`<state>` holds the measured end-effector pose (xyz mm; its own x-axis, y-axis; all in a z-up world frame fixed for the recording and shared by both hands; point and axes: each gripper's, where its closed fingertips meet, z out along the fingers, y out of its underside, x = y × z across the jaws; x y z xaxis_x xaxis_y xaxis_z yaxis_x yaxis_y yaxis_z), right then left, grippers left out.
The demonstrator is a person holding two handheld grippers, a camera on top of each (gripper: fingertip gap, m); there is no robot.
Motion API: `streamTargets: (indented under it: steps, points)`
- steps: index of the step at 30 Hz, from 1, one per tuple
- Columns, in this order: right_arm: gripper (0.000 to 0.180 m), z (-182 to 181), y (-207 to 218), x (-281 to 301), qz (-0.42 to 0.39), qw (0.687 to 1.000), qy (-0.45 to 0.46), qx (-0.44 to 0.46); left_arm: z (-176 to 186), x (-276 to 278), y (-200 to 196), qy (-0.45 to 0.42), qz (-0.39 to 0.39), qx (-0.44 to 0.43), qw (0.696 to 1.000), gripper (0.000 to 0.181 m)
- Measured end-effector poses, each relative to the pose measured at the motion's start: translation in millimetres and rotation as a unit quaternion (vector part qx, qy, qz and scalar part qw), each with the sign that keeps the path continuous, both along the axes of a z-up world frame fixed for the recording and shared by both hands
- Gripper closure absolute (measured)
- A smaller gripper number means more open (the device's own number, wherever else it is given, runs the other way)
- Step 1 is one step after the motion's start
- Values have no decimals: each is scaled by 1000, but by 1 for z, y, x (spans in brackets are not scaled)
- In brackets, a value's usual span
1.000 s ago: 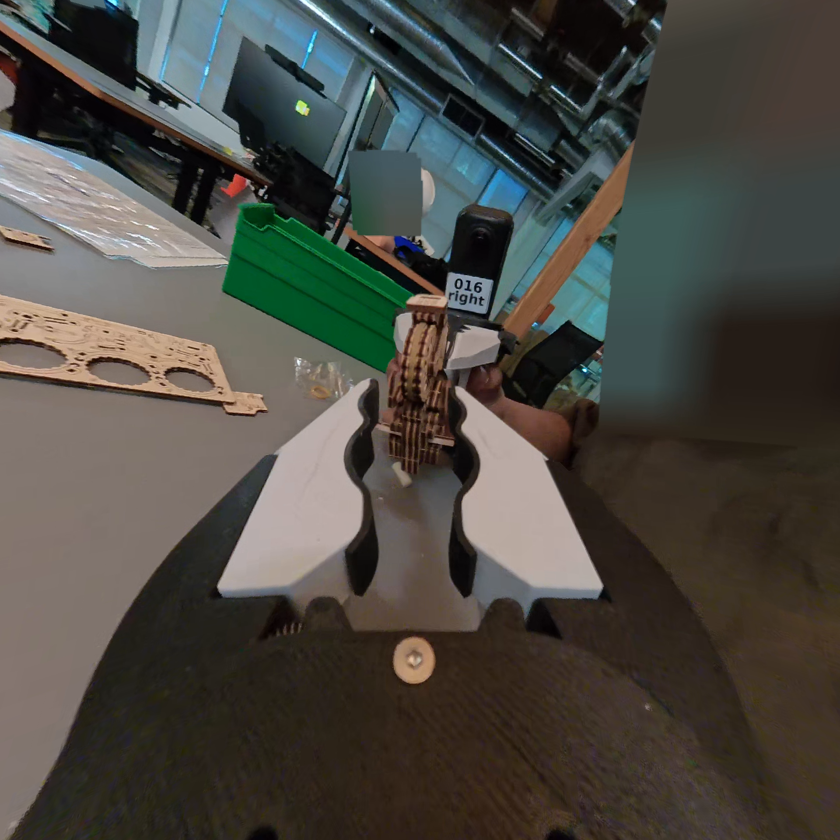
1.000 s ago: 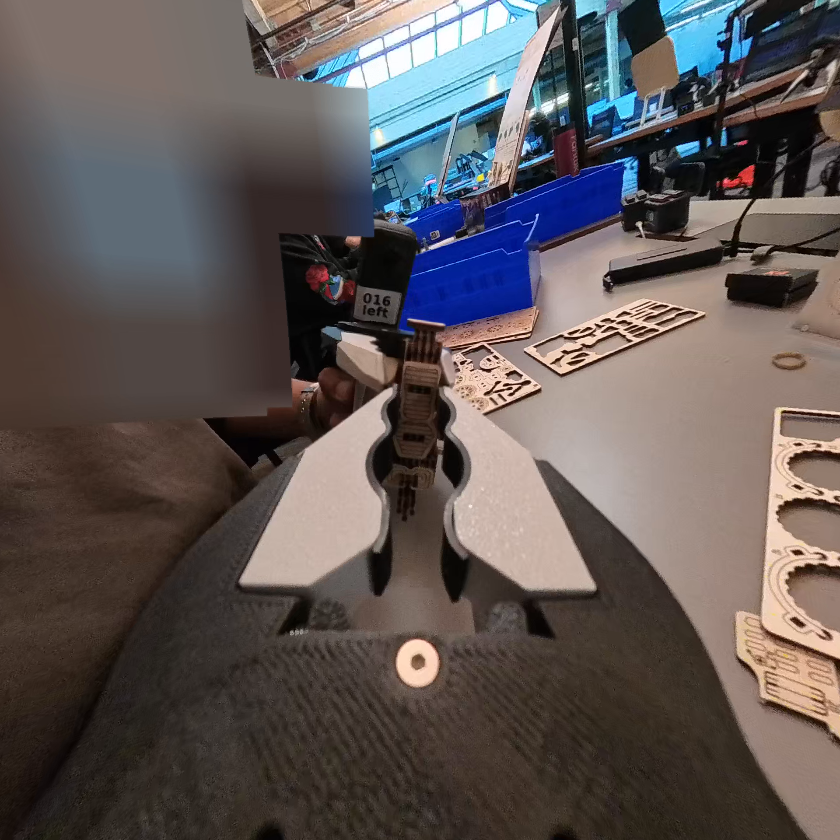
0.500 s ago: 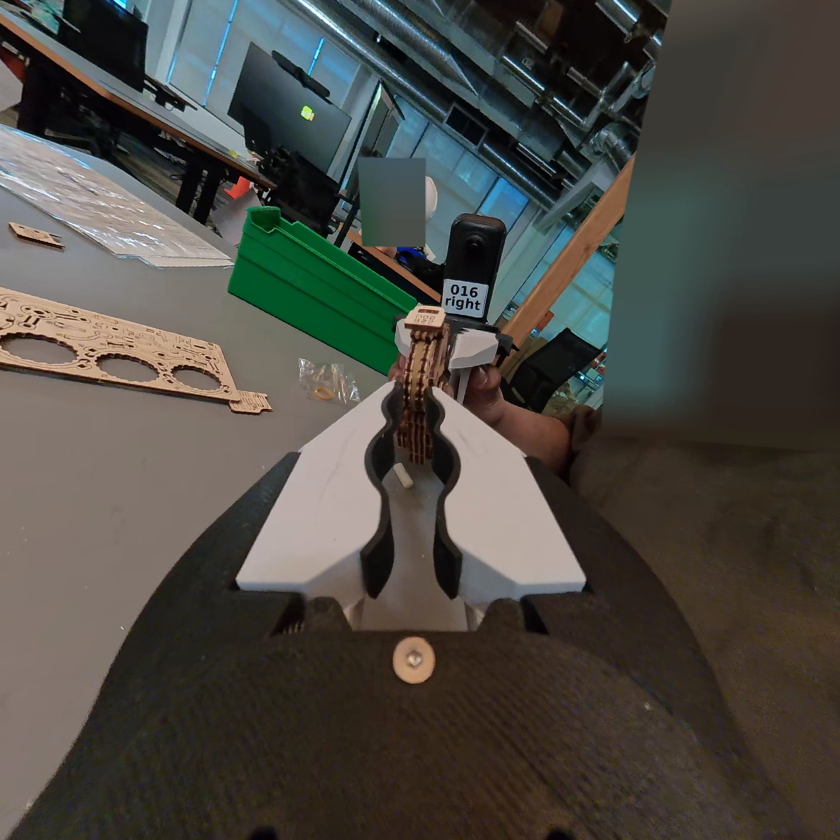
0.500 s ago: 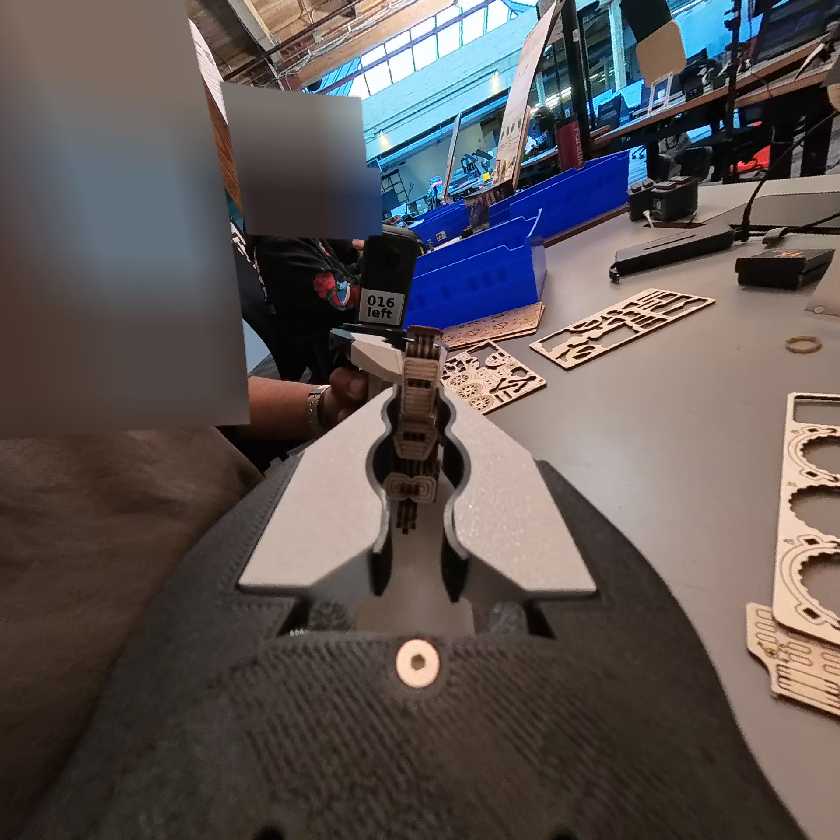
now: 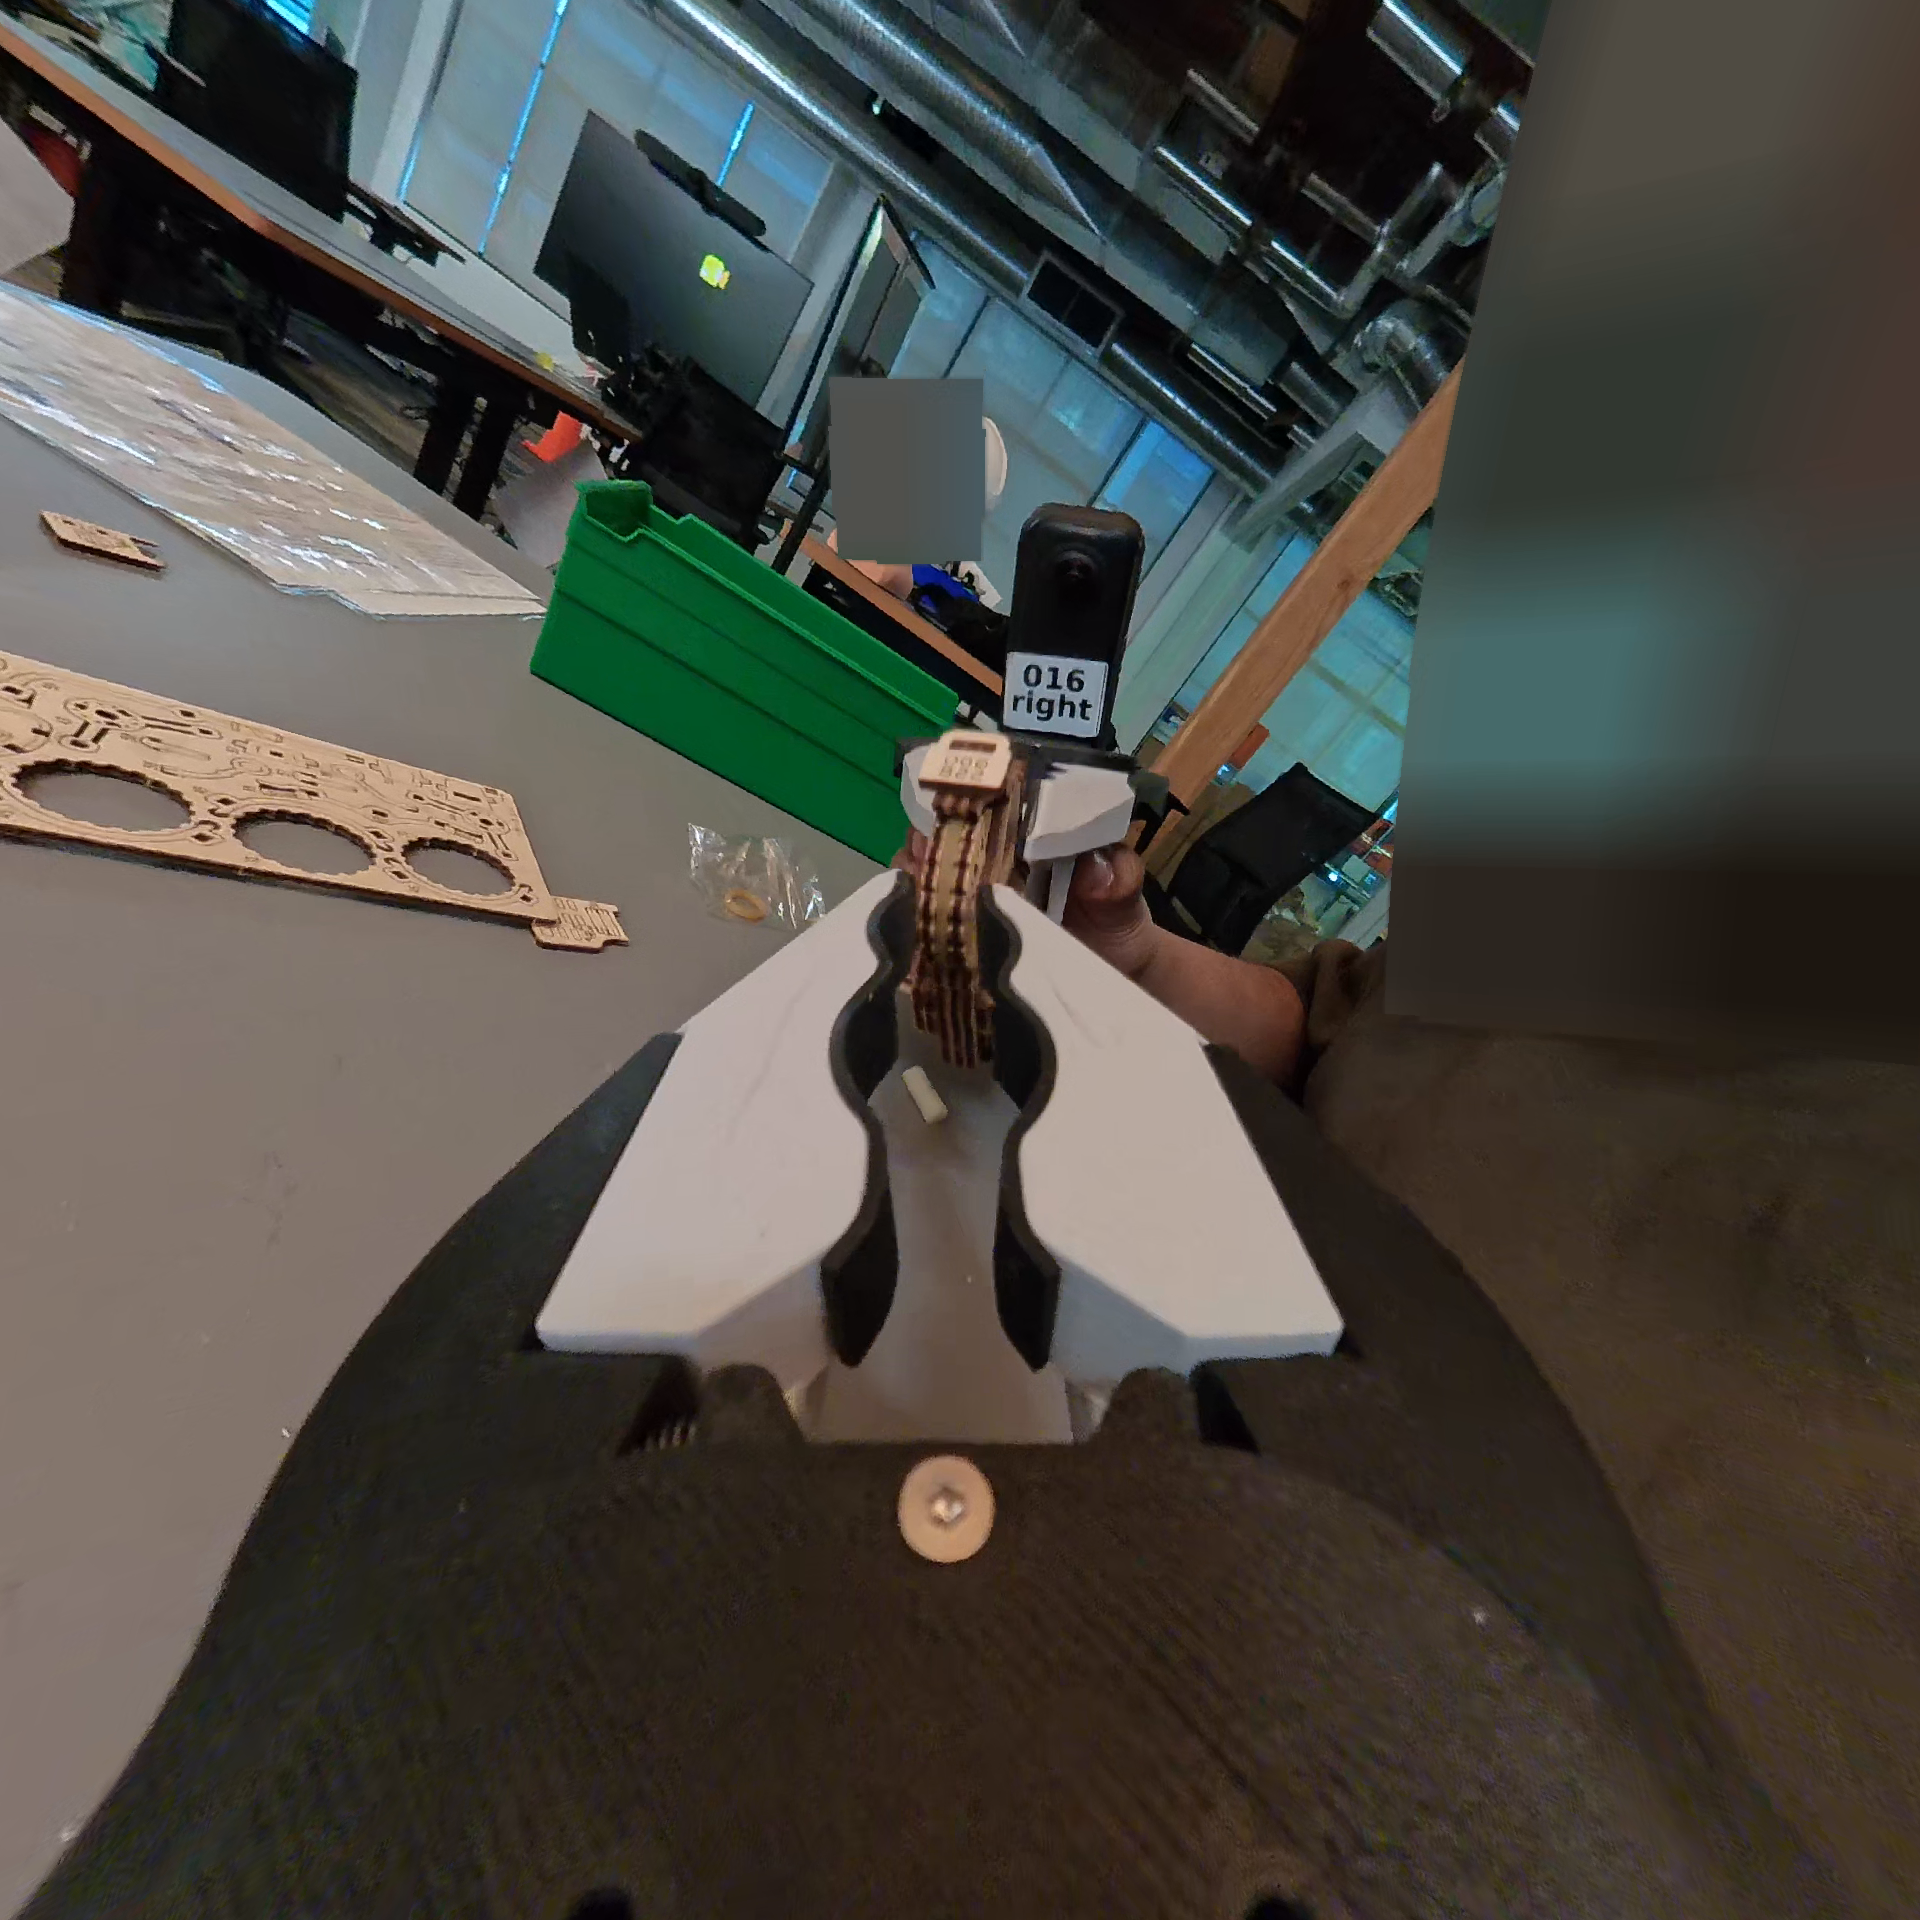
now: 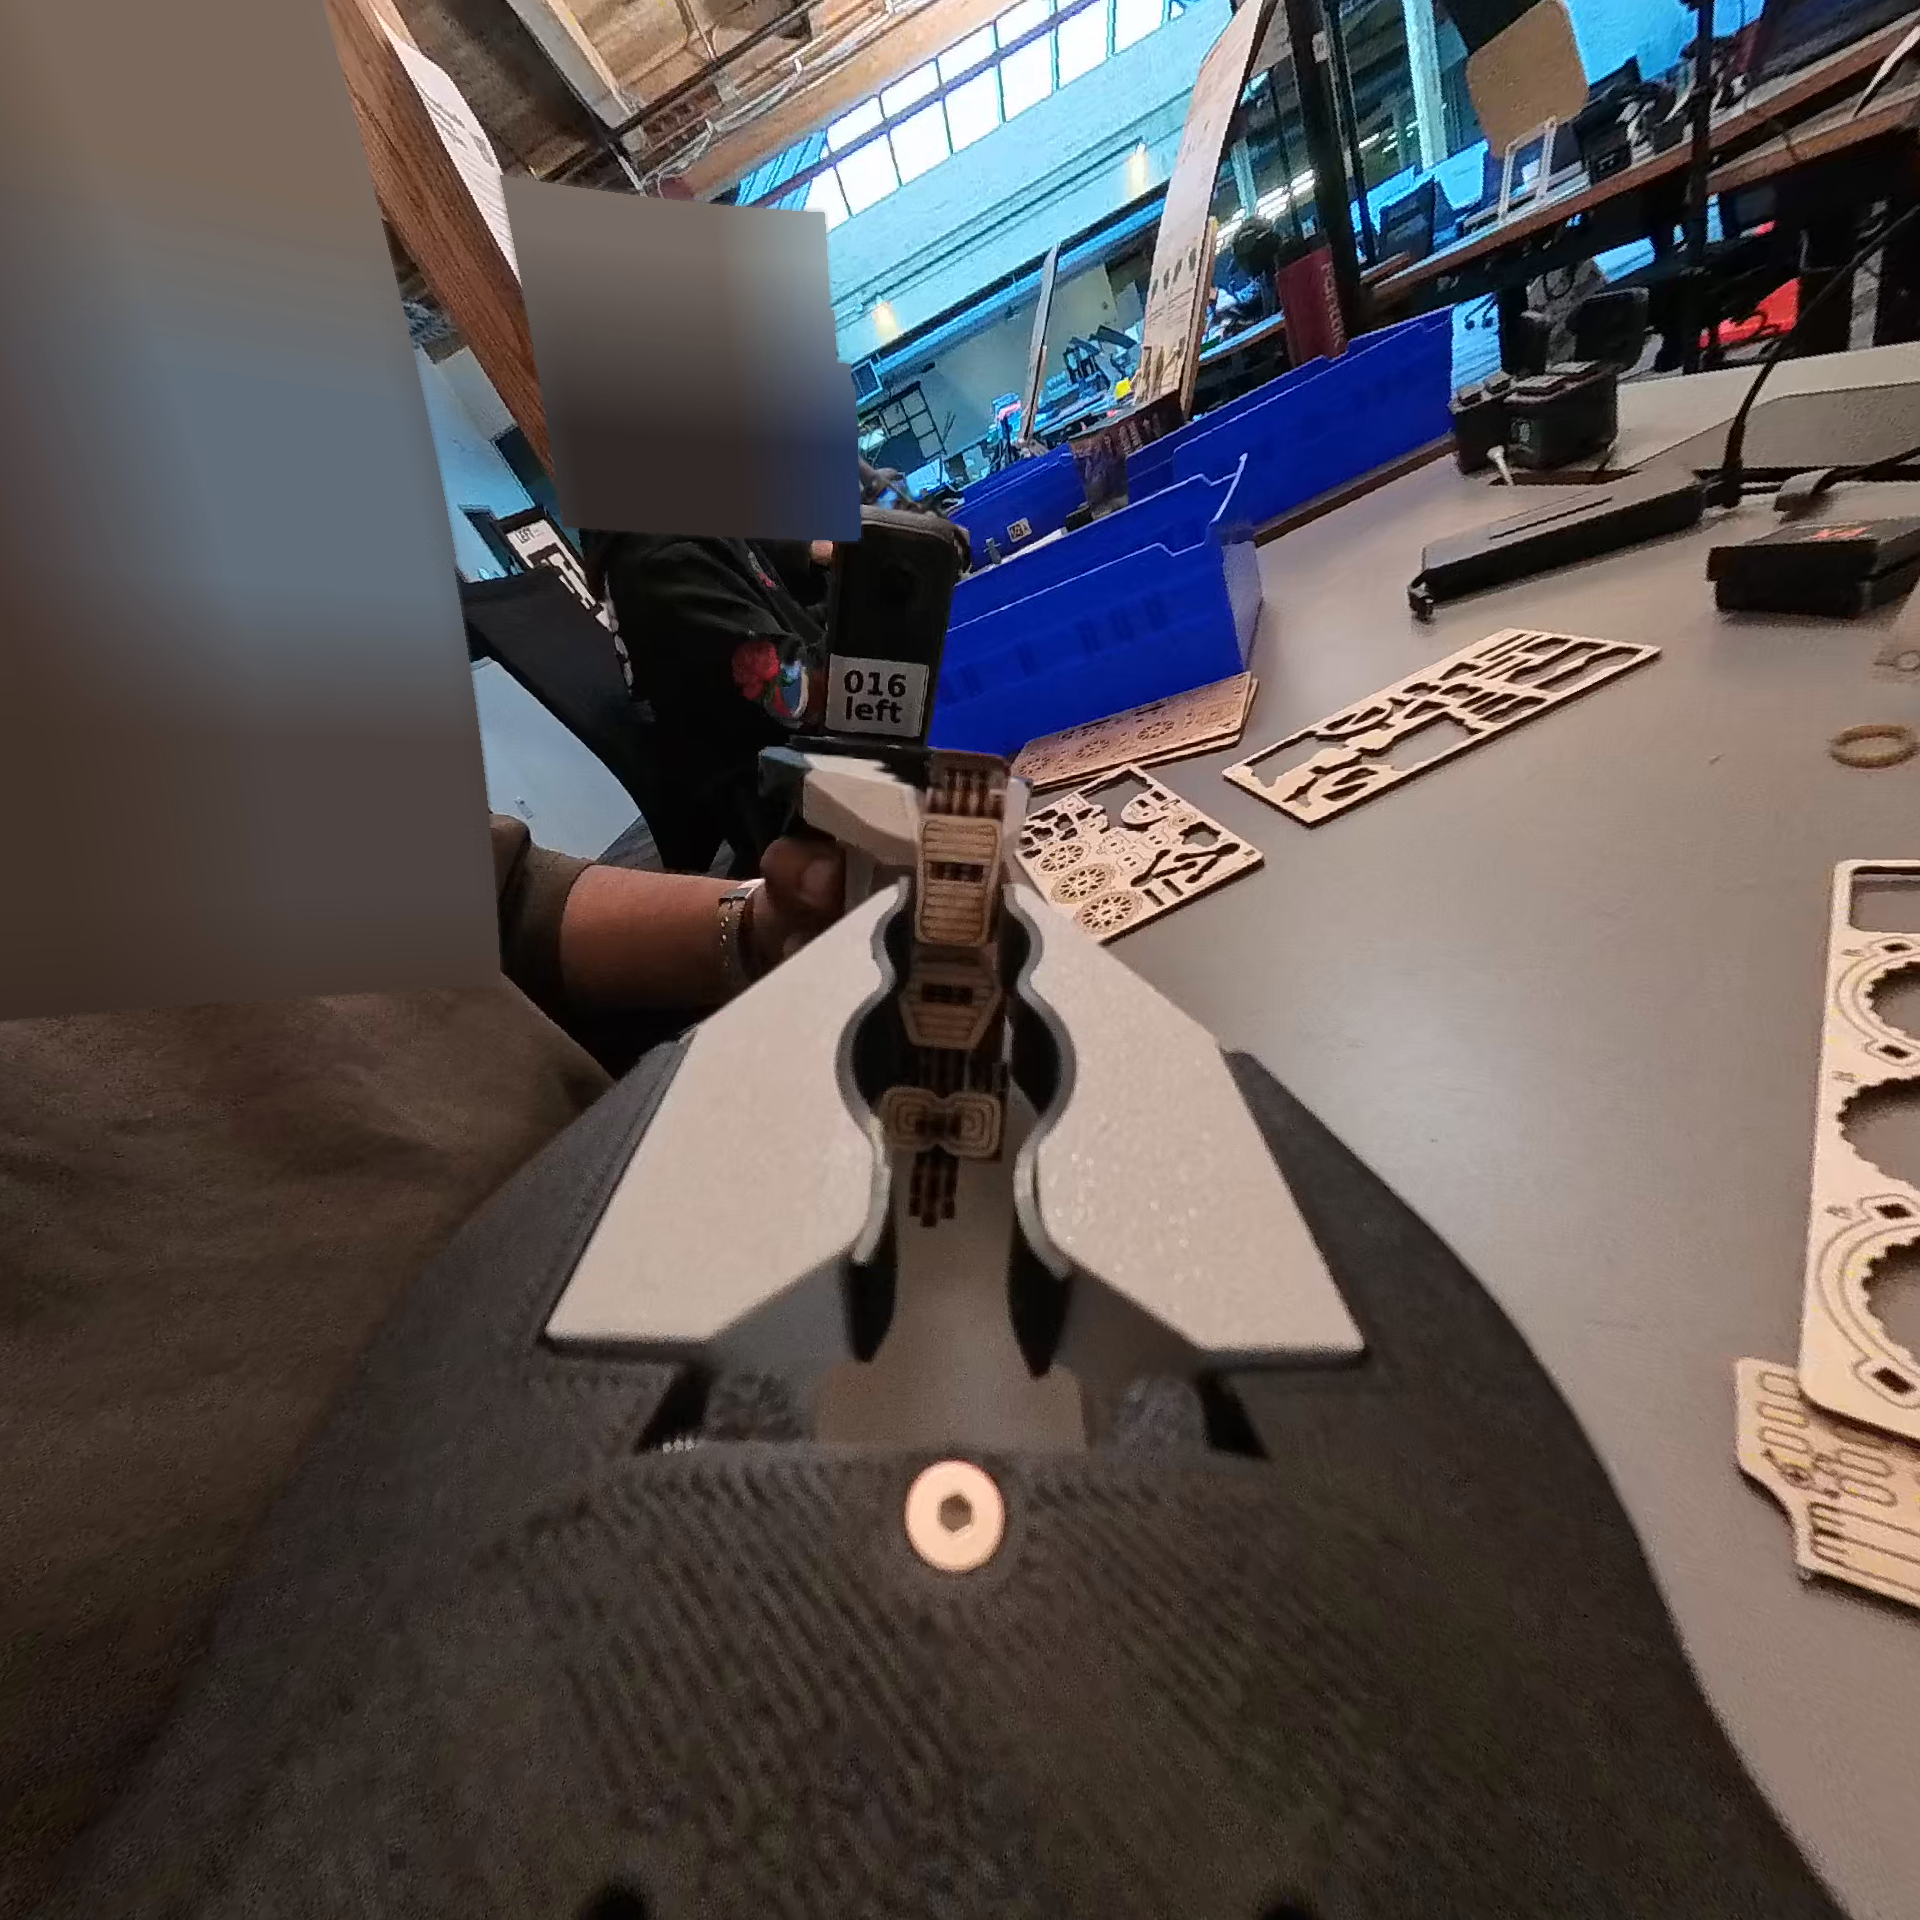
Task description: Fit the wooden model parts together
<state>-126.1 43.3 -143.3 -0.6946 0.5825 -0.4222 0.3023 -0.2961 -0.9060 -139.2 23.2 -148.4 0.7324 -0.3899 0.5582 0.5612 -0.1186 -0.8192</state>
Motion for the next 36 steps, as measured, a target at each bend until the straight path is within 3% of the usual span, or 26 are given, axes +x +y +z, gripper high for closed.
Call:
streamTargets:
  steps: [23,36]
  points:
    - [167,5,6,-1,-2,999,-8,-43,-13,12,5,1,-29,-34,999,175]
    - [167,0,5,-1,5,999,-20,-42,-12,10,4,-2,-30,-34,999,151]
